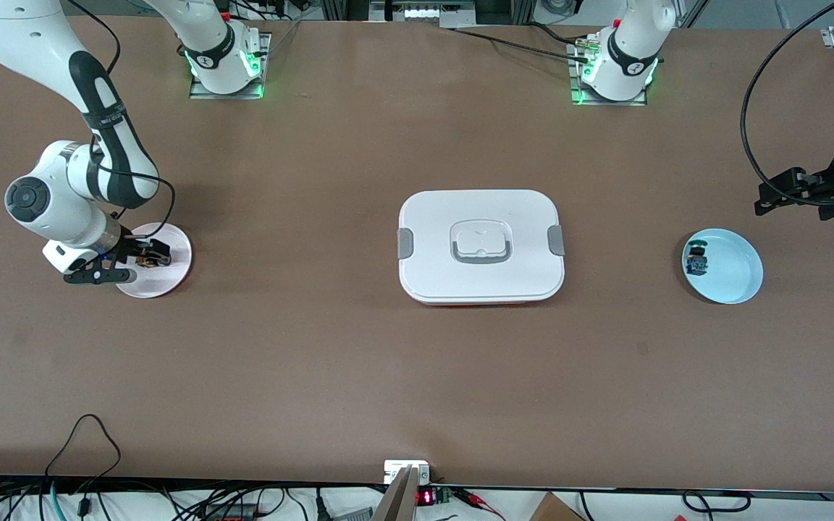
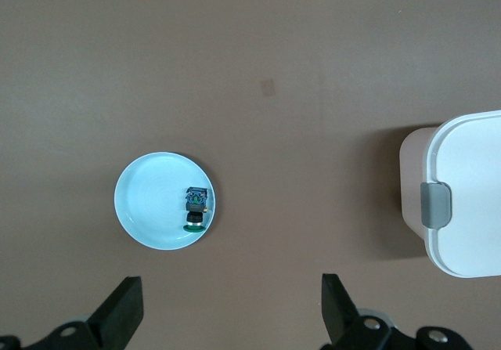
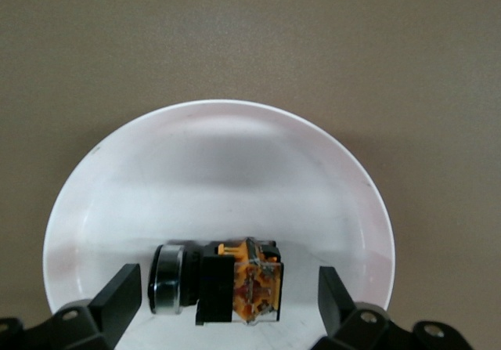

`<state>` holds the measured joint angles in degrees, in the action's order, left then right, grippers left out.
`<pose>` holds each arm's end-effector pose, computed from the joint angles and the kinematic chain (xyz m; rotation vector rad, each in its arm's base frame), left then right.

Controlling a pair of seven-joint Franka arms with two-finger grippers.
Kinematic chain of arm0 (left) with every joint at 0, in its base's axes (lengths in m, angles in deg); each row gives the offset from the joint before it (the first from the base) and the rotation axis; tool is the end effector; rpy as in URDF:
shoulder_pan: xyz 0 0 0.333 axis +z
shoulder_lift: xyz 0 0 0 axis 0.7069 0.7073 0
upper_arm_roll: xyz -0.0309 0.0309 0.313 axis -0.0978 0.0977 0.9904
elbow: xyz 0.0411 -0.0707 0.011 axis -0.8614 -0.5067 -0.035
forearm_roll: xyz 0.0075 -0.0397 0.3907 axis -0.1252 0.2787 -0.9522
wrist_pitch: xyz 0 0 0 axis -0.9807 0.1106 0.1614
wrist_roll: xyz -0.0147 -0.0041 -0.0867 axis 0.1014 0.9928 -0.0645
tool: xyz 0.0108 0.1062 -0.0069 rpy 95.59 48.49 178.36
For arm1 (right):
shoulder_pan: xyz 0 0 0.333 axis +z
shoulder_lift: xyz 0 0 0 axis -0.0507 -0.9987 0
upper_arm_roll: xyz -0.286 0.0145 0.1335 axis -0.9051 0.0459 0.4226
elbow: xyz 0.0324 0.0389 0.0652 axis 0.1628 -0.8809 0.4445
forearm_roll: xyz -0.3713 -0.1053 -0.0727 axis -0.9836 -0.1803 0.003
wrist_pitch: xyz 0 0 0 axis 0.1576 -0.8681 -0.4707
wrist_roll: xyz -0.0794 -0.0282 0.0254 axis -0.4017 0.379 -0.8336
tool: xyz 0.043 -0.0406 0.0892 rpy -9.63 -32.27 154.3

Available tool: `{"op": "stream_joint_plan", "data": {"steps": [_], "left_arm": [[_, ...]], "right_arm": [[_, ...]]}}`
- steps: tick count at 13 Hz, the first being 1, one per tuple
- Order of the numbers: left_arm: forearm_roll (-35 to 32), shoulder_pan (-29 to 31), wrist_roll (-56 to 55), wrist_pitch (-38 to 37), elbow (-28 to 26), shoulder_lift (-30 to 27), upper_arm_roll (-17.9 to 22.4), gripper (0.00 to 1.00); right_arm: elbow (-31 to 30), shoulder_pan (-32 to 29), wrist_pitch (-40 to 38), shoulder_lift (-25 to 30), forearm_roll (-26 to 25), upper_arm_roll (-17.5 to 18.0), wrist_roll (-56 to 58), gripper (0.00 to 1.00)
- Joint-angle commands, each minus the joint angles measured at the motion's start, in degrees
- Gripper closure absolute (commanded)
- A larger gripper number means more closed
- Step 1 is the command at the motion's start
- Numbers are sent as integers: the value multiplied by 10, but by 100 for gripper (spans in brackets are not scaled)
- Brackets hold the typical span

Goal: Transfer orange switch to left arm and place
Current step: 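Lift the orange switch off the white plate with the right gripper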

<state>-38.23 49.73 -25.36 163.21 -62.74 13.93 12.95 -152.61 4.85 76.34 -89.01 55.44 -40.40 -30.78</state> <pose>0.5876 0.0314 0.5837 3.1297 -0.1004 -0.0505 0.5534 -0.0902 0.1984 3.0746 0.1026 -0.0410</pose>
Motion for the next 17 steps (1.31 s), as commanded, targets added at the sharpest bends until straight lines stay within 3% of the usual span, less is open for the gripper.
{"op": "stream_joint_plan", "data": {"steps": [1, 5, 17], "left_arm": [[6, 4, -3, -10, 13, 6, -3, 0], [7, 3, -4, -12, 14, 6, -4, 0], [6, -4, -6, -19, 17, 5, -11, 0]], "right_arm": [[-3, -19, 23, -7, 13, 16, 27, 0], [-6, -39, 33, -10, 14, 41, 27, 0], [-16, -46, 32, -11, 14, 46, 44, 0]]}}
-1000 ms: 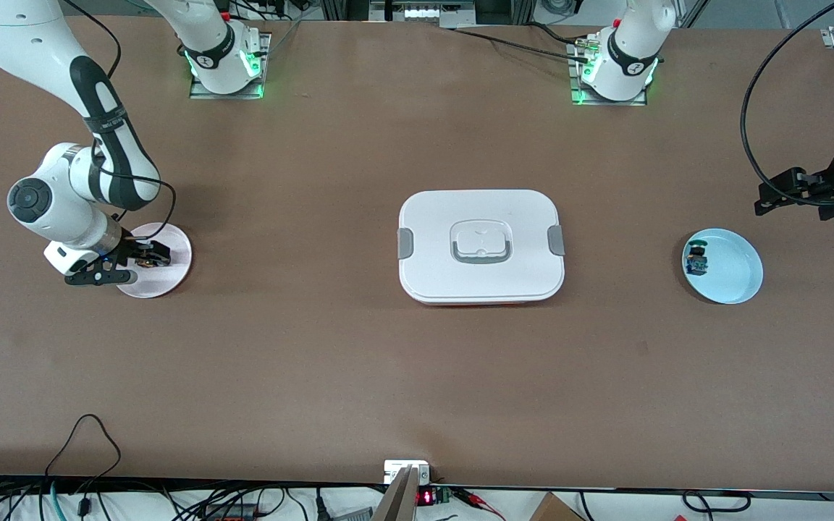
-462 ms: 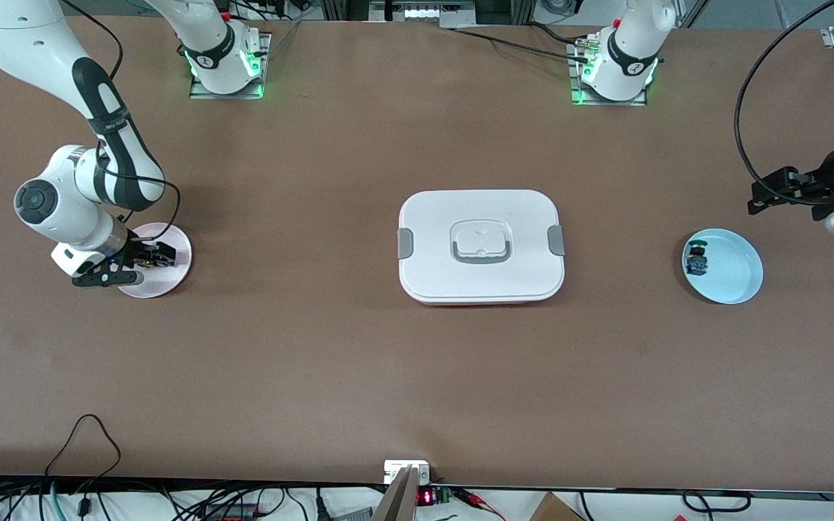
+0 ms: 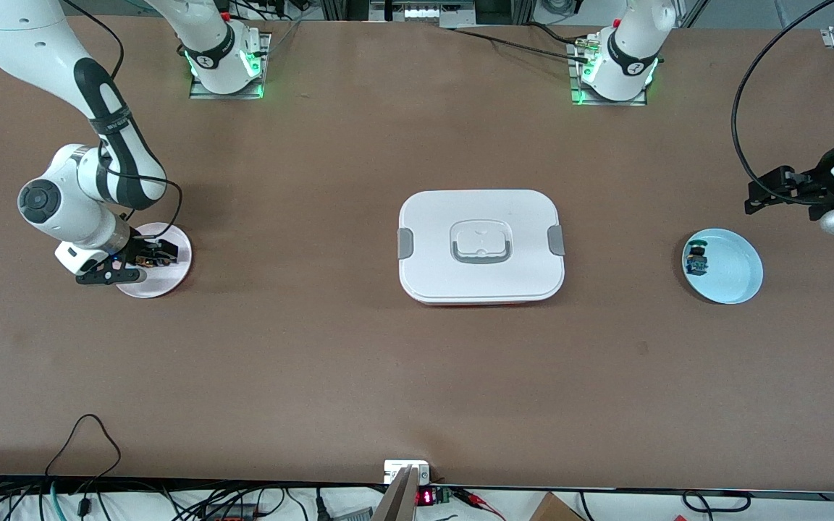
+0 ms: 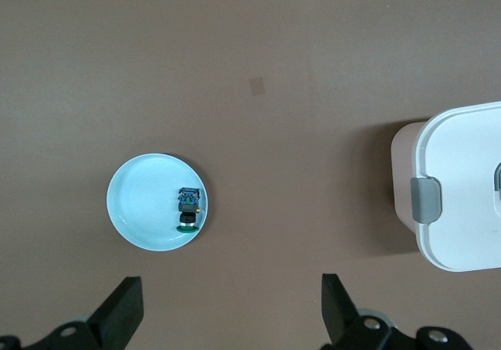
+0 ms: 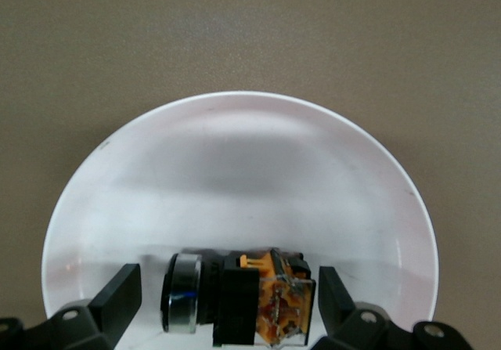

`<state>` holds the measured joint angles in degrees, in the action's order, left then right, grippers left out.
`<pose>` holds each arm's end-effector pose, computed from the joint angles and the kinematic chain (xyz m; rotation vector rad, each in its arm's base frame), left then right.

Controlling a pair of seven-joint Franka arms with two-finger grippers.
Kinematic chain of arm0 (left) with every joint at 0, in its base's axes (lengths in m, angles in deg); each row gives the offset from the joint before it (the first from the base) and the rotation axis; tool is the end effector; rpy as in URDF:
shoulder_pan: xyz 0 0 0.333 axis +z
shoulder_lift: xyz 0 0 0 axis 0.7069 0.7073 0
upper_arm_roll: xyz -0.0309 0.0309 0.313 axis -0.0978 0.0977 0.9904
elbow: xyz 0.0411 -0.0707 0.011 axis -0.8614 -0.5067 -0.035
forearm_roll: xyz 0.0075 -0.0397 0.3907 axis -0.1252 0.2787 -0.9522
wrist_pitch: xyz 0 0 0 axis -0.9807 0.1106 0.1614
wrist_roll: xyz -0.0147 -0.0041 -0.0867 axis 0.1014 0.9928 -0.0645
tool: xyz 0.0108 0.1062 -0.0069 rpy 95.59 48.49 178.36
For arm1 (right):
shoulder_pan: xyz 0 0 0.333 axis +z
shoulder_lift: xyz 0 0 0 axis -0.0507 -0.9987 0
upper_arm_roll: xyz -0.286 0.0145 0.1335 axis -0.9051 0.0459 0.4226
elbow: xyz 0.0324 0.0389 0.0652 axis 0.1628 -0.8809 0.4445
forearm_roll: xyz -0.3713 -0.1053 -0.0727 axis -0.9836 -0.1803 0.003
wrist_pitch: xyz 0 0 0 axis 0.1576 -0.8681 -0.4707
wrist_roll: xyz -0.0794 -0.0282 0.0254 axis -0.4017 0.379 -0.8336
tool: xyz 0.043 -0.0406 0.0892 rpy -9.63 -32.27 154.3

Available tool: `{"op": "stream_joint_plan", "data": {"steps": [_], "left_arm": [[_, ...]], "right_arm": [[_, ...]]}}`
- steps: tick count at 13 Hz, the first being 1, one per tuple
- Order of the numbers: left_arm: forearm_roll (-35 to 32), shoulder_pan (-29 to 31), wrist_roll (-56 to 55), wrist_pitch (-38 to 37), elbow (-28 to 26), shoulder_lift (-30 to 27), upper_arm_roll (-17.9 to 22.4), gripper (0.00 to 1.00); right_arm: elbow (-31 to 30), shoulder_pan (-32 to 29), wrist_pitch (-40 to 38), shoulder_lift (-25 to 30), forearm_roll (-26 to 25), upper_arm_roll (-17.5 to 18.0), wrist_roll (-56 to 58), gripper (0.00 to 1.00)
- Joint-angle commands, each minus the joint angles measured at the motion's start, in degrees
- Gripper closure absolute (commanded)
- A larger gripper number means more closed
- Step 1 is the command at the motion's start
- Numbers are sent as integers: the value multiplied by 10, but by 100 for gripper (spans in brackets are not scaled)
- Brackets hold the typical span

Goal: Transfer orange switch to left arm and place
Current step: 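Lift the orange switch off the white plate with the right gripper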

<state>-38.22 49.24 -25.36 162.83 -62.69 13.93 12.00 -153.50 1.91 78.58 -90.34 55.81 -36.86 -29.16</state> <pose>0.5874 0.0170 0.5836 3.1262 -0.1396 -0.0593 0.5485 -0.0840 0.1812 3.0979 0.1484 -0.0399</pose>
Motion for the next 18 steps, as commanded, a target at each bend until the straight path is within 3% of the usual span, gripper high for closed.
{"op": "stream_joint_plan", "data": {"steps": [1, 2, 3, 8, 10, 15, 18], "left_arm": [[5, 0, -6, -15, 17, 5, -1, 0], [6, 0, -5, -15, 17, 5, -1, 0], [6, -1, -5, -15, 18, 5, -2, 0], [-3, -13, -6, -15, 18, 5, -4, 0], [5, -14, 2, -15, 18, 5, -2, 0], [35, -19, 2, -16, 29, 23, -1, 0], [32, -28, -1, -18, 34, 25, -5, 0]], "right_arm": [[-7, -17, 10, 2, 10, 11, 28, 2], [-7, -17, 10, 2, 10, 11, 31, 13], [-7, -17, 8, 2, 10, 11, 43, 52], [3, -15, -30, 13, 10, 15, 54, 96], [35, -15, -95, 13, 10, 22, 54, 99], [60, -14, -171, 51, 9, 32, 69, 99], [132, -9, -270, 66, 10, 48, 85, 99]]}}
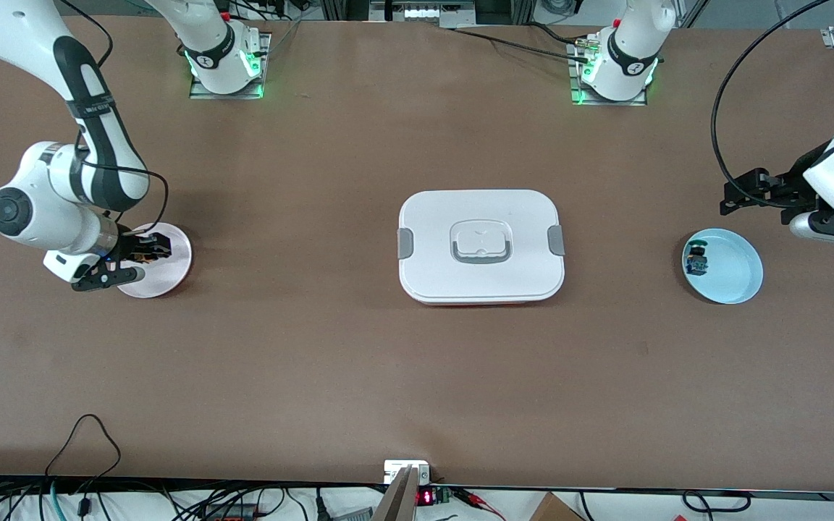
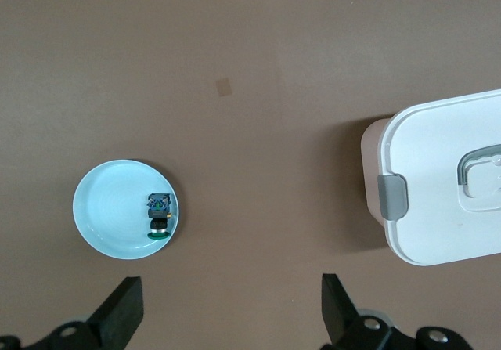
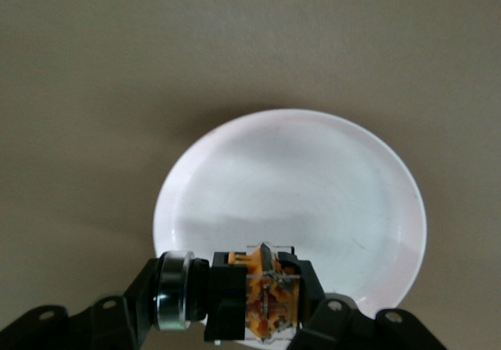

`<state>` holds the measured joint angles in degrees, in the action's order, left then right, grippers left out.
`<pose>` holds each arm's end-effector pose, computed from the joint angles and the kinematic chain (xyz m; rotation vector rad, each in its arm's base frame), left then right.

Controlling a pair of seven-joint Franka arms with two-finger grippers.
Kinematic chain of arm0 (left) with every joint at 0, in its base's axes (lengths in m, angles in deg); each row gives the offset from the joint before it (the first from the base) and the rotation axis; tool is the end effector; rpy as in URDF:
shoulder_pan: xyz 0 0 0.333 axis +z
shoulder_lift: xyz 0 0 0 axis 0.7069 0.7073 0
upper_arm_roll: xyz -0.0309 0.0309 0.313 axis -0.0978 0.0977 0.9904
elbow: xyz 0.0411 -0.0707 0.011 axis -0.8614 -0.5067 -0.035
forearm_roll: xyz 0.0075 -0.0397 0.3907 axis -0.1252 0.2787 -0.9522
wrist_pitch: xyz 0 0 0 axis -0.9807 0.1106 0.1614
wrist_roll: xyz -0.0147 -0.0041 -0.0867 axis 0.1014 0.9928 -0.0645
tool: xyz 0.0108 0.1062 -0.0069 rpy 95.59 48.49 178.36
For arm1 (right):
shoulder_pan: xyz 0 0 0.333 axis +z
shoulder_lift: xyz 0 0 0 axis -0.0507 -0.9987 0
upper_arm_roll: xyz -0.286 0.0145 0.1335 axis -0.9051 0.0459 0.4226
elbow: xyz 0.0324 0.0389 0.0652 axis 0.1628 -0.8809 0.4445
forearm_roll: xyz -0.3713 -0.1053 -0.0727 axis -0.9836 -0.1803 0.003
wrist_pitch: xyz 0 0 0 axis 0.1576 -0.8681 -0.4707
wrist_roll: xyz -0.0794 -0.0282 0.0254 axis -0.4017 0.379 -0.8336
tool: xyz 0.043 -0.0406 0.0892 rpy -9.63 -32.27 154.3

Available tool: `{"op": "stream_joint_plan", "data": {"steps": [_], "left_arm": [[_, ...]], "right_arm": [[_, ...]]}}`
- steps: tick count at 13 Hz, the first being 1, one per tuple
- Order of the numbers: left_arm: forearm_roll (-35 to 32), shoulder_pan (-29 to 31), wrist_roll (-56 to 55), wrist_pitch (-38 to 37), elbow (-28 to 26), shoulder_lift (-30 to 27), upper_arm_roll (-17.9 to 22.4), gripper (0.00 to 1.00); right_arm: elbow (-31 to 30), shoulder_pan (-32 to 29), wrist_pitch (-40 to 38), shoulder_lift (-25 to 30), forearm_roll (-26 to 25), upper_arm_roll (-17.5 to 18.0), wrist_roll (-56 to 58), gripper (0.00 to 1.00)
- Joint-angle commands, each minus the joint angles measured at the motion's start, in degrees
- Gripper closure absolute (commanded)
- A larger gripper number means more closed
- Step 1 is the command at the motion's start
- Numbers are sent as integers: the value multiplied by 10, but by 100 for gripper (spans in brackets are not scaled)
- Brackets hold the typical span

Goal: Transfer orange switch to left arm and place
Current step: 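Carry the switch above the box while the left gripper reaches toward it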

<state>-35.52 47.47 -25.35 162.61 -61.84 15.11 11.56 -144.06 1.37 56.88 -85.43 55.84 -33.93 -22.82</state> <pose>0.5931 -0.0101 0.5784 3.0743 -0.1931 -0.0694 0.5796 -0.0603 0.2600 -3.0857 -0.3771 0.2285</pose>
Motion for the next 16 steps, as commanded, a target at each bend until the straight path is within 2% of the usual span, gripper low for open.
{"op": "stream_joint_plan", "data": {"steps": [1, 3, 4, 6, 8, 11, 13, 14, 16], "left_arm": [[3, -9, 1, -29, 27, 14, -2, 0], [10, -5, 5, -42, 28, 11, -2, 0], [42, -1, 8, -43, 28, 13, -2, 0], [193, 26, 5, -46, 28, 29, 5, 0], [288, 44, 2, -68, 28, 43, 5, 0], [469, 73, -21, -90, 16, 72, 5, 0], [631, 84, -64, -98, -12, 101, 5, 0], [694, 84, -83, -98, -21, 119, 1, 0], [741, 66, -91, -94, -23, 140, -2, 0]], "right_arm": [[54, -1, -74, 26, 10, 25, 22, 100], [96, 6, -124, 38, 13, 47, 24, 100], [122, 7, -150, 41, 35, 61, 25, 100], [170, 33, -199, 57, 93, 75, 25, 100], [201, 66, -223, 77, 126, 75, 36, 100], [206, 118, -218, 101, 259, 75, 117, 100], [213, 167, -208, 109, 338, 76, 165, 100], [213, 189, -190, 109, 409, 76, 207, 100], [211, 216, -176, 100, 514, 76, 295, 100]]}}
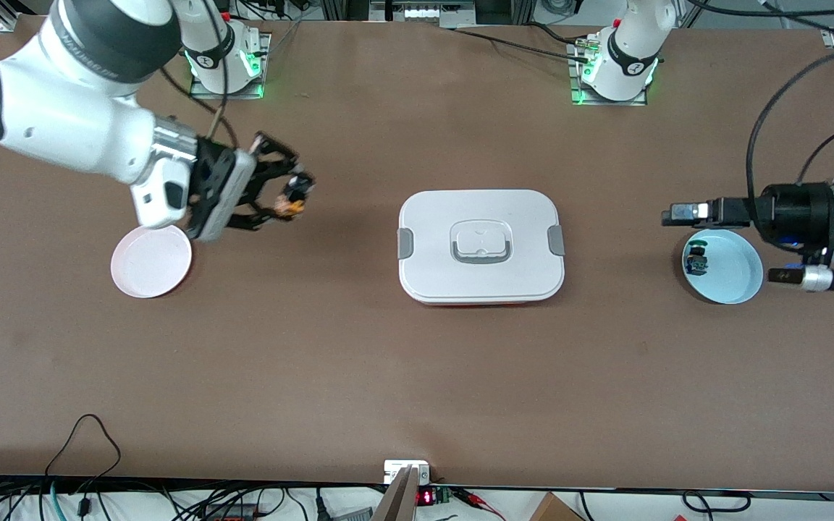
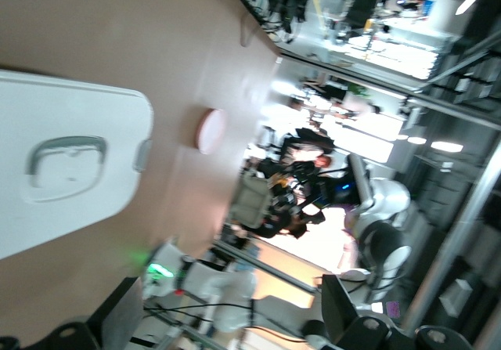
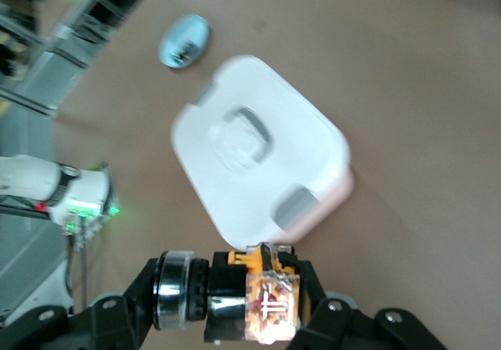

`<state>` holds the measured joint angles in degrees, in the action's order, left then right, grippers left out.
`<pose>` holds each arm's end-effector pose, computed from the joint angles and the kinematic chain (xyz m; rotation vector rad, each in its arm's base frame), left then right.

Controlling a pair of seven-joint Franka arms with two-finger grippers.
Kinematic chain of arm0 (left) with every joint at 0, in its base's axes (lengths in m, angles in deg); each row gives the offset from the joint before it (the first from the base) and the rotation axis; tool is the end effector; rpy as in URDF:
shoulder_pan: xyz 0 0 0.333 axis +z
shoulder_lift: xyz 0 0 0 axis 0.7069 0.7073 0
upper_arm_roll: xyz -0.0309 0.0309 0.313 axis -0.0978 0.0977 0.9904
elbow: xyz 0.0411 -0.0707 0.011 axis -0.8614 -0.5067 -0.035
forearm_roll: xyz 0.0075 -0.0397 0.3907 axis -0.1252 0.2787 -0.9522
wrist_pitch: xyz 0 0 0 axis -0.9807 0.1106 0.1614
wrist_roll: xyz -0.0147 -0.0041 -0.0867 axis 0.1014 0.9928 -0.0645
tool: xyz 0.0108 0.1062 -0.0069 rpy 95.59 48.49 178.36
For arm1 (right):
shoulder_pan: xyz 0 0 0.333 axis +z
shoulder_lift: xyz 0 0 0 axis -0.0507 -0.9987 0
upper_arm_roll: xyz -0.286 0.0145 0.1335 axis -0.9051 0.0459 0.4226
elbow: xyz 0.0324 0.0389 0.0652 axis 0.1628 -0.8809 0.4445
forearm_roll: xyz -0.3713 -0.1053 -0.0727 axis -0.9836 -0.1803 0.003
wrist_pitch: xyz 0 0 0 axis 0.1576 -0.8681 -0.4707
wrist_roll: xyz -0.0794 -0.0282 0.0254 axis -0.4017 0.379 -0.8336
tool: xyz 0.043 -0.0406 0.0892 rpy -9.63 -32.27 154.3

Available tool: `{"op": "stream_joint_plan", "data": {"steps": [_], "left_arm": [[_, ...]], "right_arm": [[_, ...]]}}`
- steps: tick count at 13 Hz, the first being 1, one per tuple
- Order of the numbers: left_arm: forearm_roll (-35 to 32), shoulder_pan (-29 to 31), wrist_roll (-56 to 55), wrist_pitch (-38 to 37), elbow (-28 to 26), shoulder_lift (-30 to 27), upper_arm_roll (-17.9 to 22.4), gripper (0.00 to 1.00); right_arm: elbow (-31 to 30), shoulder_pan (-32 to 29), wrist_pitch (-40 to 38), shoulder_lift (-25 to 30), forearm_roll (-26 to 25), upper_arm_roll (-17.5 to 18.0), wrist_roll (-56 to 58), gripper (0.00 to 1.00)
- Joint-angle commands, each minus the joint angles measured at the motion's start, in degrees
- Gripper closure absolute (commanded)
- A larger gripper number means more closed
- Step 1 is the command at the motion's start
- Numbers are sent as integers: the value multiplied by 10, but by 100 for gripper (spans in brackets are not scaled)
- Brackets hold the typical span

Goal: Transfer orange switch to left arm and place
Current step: 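Carry the switch above the box while the left gripper reaches toward it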

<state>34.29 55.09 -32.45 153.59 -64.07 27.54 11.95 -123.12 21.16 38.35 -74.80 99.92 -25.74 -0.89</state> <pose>0.6406 -0.0258 0.5009 1.7877 0.2590 -0.3400 0.5656 0.2792 0.5324 -2.1604 -1.0161 -0.2645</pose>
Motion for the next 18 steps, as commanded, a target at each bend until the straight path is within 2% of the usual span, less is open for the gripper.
{"op": "stream_joint_plan", "data": {"steps": [1, 4, 7, 10, 12, 15, 18], "left_arm": [[53, -25, -20, 2, -8, 19, -8, 0], [142, -84, -21, 87, -69, 8, -9, 0], [209, -152, -19, 186, -157, -53, -10, 0], [217, -196, -17, 241, -196, -114, -10, 0], [217, -192, -9, 261, -227, -156, -39, 0], [217, -192, 23, 288, -262, -199, -63, 0], [240, -195, 54, 336, -253, -190, -89, 0]], "right_arm": [[2, 31, 18, -14, 114, -6, 129, 100], [2, 63, 48, -28, 239, -6, 295, 100], [2, 79, 53, -51, 363, -6, 451, 100], [2, 89, 63, -65, 457, -6, 545, 100], [2, 99, 103, -67, 487, -6, 603, 100], [1, 114, 110, -69, 559, -6, 609, 100], [-2, 114, 110, -72, 562, -6, 616, 100]]}}
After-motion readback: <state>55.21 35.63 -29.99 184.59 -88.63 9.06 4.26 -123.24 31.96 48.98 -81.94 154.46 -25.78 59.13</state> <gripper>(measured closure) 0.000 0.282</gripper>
